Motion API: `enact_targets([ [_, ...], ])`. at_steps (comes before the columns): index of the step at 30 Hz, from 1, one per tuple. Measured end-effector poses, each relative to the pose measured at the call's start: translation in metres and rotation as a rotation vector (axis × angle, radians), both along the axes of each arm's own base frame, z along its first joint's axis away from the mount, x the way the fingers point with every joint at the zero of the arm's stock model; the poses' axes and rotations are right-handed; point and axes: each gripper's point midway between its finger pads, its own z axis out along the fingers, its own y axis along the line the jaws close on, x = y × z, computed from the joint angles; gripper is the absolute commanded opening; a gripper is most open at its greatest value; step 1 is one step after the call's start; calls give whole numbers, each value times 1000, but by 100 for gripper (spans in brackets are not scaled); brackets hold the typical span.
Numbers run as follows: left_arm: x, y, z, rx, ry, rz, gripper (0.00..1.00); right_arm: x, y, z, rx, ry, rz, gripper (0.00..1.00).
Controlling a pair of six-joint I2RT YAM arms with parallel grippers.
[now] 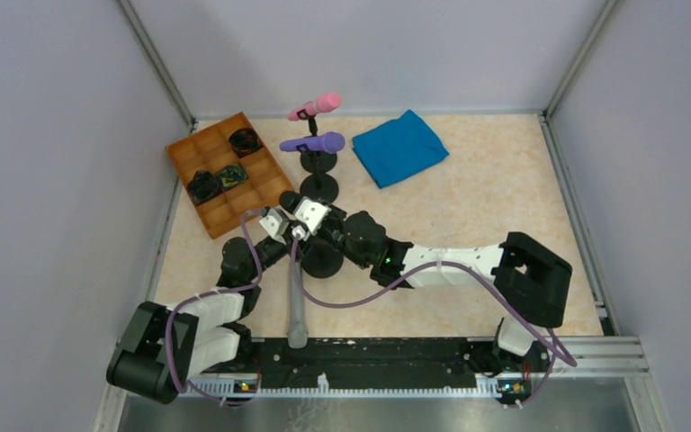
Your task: Attach the microphones to the stand
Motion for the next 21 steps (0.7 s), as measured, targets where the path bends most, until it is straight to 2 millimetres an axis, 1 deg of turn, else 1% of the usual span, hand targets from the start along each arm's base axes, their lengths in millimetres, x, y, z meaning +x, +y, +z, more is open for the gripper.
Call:
enact_targets([
  [14, 0, 1, 0, 0, 0, 2, 0, 1, 1, 1, -4, 7, 0, 0],
  [16, 1, 1, 0, 0, 0, 2, 0, 1, 2, 2, -15, 12, 0, 6],
  [18, 1, 2, 0, 0, -1, 4, 0, 2, 3, 8, -21, 14, 0, 13],
  [21, 1, 3, 1, 0, -3, 5, 0, 2, 5, 12, -42, 23, 1, 20],
])
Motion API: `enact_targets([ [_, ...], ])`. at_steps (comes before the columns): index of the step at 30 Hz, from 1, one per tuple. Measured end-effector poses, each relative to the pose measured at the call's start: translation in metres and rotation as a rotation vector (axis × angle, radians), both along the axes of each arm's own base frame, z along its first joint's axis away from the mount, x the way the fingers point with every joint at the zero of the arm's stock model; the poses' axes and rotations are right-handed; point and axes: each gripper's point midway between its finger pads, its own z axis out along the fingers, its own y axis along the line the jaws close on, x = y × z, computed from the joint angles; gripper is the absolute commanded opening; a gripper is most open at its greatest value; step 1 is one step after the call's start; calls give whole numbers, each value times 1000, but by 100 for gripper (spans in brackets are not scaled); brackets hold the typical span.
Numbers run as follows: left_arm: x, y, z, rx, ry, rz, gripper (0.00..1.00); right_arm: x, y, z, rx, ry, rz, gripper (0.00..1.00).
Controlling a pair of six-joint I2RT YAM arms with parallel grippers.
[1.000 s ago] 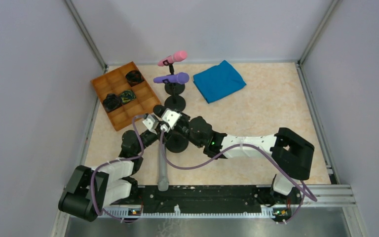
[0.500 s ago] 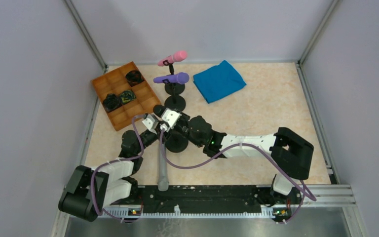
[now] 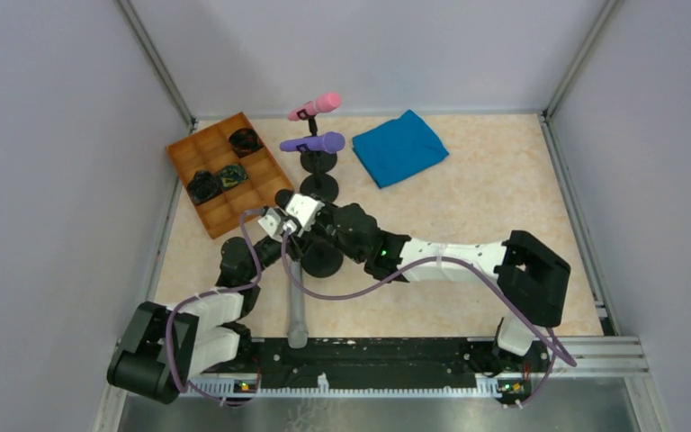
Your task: Attach the microphones to the stand
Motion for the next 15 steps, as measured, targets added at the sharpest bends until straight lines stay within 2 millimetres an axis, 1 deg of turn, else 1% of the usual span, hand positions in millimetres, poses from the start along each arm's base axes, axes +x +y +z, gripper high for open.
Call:
enact_targets([
  [7, 0, 0, 0, 2, -1, -9, 0, -2, 3, 3, -29, 14, 6, 36],
  [9, 0, -1, 0, 3, 0, -13, 0, -3, 3, 4, -24, 15, 9, 44],
  [11, -1, -1, -1, 5, 1, -19, 0, -5, 1, 4, -17, 14, 15, 48],
  [13, 0, -1, -1, 8, -1, -21, 0, -9, -4, 1, -27, 19, 26, 51],
  [15, 0, 0, -1, 10, -4, -21, 0, -12, -9, -9, -50, 29, 28, 53],
])
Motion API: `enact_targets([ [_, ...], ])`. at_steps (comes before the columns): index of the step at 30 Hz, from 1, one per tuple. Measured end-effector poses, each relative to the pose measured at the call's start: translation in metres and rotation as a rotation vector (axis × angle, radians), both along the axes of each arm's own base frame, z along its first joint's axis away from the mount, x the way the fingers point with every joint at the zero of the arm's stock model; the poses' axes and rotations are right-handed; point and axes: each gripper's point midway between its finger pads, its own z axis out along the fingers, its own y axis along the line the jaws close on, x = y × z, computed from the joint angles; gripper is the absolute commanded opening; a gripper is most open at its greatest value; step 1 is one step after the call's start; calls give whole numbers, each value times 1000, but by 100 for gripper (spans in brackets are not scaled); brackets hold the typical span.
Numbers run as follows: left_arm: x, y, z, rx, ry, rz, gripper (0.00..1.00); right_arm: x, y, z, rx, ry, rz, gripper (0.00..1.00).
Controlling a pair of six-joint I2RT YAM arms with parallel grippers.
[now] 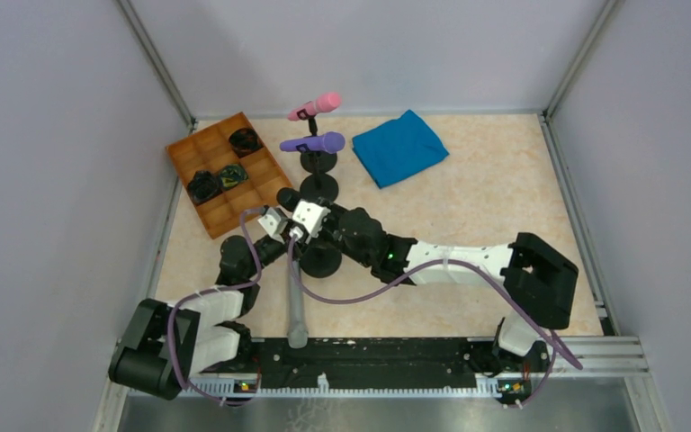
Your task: Attach the microphones to the stand
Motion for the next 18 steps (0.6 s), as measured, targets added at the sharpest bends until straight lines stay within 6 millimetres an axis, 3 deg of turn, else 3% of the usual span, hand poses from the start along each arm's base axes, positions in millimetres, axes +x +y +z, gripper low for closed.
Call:
enact_targets([
  [12, 9, 6, 0, 8, -7, 26, 0, -9, -16, 2, 49, 8, -1, 56],
  [18, 11, 6, 0, 13, -9, 23, 0, -18, -25, 24, 100, 5, 25, 55],
])
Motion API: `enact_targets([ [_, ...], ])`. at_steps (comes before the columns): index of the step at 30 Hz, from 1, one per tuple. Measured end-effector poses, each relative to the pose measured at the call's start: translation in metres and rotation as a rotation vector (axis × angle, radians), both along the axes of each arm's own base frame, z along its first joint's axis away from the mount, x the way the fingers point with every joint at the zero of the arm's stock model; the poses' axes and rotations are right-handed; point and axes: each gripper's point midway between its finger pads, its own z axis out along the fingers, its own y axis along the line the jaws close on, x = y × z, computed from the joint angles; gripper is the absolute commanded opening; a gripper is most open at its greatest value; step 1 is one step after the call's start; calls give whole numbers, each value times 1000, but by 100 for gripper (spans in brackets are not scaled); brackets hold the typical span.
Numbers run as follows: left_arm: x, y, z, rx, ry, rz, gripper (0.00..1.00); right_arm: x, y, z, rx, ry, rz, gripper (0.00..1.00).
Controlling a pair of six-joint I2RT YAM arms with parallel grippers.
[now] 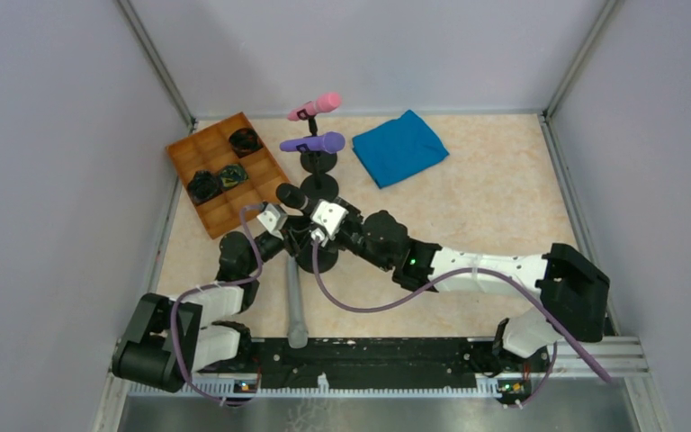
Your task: Attach the microphones to the stand
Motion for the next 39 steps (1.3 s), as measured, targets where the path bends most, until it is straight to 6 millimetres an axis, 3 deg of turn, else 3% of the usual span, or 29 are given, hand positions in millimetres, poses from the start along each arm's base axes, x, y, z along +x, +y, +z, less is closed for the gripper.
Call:
enact_targets([
  [4, -1, -3, 0, 7, -6, -26, 0, -4, -1, 13, 30, 2, 41, 54],
  [14, -3, -12, 0, 15, -13, -113, 0, -5, -1, 5, -5, 29, 138, 54],
  [22, -7, -16, 0, 19, -14, -152, 0, 6, 12, 27, 31, -5, 128, 54],
  [39, -9, -17, 0, 21, -16, -169, 0, 22, 25, 18, -19, -3, 107, 52],
])
